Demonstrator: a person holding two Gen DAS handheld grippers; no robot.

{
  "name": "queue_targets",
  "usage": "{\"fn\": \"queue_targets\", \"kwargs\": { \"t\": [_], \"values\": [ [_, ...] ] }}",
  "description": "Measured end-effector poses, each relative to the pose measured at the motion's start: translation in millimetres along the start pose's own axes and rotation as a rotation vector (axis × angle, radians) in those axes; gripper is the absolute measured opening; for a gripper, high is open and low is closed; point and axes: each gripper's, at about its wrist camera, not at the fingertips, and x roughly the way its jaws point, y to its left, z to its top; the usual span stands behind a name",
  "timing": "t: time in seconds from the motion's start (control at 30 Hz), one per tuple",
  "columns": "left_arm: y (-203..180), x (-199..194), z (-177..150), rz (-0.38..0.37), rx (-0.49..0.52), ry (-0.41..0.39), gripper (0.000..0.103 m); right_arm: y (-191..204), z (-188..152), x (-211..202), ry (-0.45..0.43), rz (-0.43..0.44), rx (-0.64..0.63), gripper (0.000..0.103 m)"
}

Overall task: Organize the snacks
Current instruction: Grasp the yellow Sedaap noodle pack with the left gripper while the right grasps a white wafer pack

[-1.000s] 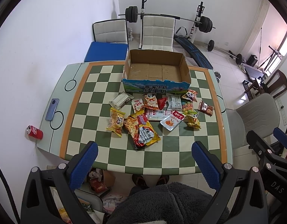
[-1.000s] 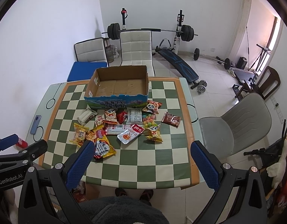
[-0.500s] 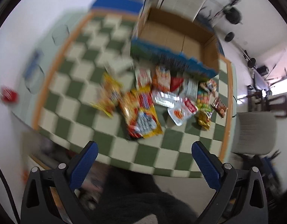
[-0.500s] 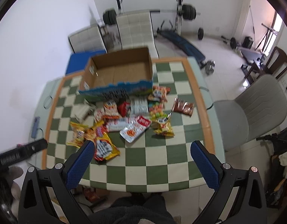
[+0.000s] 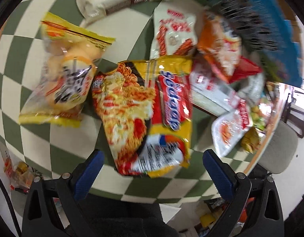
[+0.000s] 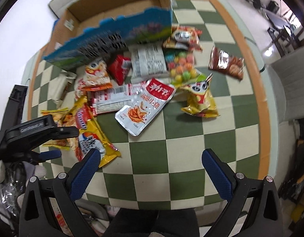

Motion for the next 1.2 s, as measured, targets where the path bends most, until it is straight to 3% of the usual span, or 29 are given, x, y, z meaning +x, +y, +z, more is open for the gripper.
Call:
{"fn": "queue_targets", "kwargs": {
  "t": [0.23, 0.53, 0.63, 0.83, 1.07, 1.2],
  "values": [
    [-2, 34, 13, 0.051, 0.033, 0.024, 0.103, 6, 12, 24, 0.031, -0.03, 0.012, 0.103],
    [3, 40, 4, 0.084, 0.048, -0.076, 0.094, -10, 40, 16, 0.016, 0.002, 0.073, 0.103],
    [-4, 34, -6, 0.143, 0.109, -0.116, 0.088, -17, 56, 18, 0.016, 0.009, 0.076, 0.103],
    [-16, 39, -29, 0.327, 0.28, -0.176, 0.087, -20, 98, 42, 0.033, 0.041, 0.057, 0.103],
    [-23, 53, -21, 0.355, 0.276, -0.166, 0.089, -14, 154, 91, 0.041, 0.033, 0.035, 0.098],
    [-18, 65, -6, 0.324, 0.223, -0.143, 0.089, -13, 169, 112, 0.059, 0.058, 0.051, 0.097]
  ]
}}
